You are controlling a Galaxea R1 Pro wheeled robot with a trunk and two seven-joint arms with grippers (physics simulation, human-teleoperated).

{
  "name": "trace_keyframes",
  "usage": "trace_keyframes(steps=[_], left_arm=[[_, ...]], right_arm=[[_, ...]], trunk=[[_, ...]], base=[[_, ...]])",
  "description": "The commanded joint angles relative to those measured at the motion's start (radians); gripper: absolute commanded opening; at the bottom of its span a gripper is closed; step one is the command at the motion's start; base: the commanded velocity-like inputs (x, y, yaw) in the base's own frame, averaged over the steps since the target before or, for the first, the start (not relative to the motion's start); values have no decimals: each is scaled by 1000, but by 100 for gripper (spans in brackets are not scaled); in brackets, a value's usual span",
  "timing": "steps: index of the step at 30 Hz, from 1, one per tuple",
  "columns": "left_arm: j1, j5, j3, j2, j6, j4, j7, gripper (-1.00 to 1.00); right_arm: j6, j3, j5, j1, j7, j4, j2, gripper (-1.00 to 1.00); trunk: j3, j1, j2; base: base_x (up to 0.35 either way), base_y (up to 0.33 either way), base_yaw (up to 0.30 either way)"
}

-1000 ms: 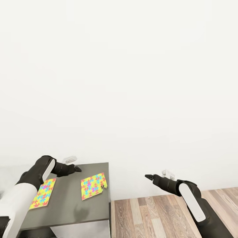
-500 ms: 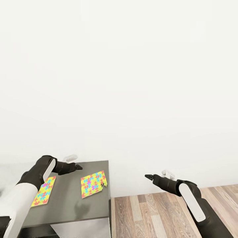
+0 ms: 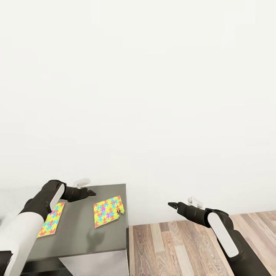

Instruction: Put all the toys in the child's room - the three board games (two on the bed and one on the table), the two jigsaw puzzles on the table, and the tennis ball on the table - inside the toy box on the table in the child's room.

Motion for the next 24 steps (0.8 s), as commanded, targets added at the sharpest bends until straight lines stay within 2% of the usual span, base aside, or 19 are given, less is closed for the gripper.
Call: trace_keyframes(steps=[1,6,24], left_arm=[[-1,6,0,0,2,-1,2,100],[-1,7,1,-4,-23,-1,-3,100],[-1,8,2,-3,-32,-3,-10,100]], right_arm=[[3,1,-5,-1,-4,-1,-1,100],[3,1,-5,-1,-4,0,-1,100],[2,1,-5,-1,-4,0,-1,100]], trunk=[[-4,1,-2],[-12,1,-2],[-41,1,-2]], base=[[0,0,0],[0,0,0],[0,0,0]])
